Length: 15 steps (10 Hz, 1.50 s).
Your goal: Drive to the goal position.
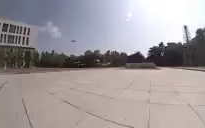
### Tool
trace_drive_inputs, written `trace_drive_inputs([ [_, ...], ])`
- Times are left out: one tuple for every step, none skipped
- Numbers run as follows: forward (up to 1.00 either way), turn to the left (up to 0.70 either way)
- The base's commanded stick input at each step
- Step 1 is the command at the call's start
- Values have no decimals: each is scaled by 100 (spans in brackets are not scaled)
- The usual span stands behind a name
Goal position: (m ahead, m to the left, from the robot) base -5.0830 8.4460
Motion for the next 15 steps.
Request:
trace_drive_inputs([
  [70, 3],
  [70, 4],
  [70, 5],
  [69, 6],
  [64, 17],
  [63, 23],
  [63, 25],
  [62, 26],
  [62, 27],
  [61, 26],
  [62, 27],
  [62, 26],
  [61, 26],
  [61, 26],
  [62, 27],
])
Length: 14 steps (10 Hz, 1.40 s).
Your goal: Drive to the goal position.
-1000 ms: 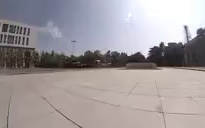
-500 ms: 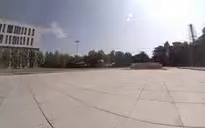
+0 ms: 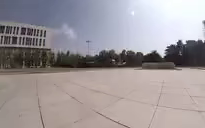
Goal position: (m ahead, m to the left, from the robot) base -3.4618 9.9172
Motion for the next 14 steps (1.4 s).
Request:
trace_drive_inputs([
  [62, 26],
  [61, 26],
  [61, 26],
  [61, 27],
  [61, 28],
  [61, 28],
  [61, 31],
  [61, 31],
  [61, 31],
  [60, 30],
  [61, 31],
  [60, 30],
  [60, 30],
  [51, 46],
])
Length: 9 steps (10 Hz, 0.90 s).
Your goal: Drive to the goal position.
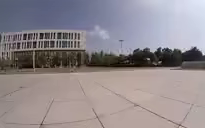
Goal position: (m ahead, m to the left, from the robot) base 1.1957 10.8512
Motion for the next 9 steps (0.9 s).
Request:
trace_drive_inputs([
  [36, 72],
  [35, 71],
  [35, 69],
  [34, 69],
  [34, 69],
  [34, 69],
  [34, 69],
  [34, 68],
  [34, 69],
])
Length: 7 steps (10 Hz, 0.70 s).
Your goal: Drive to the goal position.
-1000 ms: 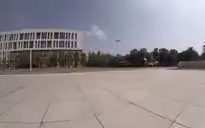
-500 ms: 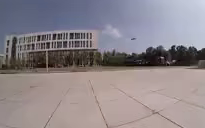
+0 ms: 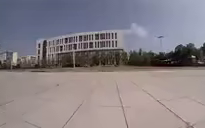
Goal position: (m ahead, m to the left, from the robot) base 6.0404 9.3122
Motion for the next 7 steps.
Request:
trace_drive_inputs([
  [34, 69],
  [35, 70],
  [35, 70],
  [34, 69],
  [34, 69],
  [34, 68],
  [34, 69],
])
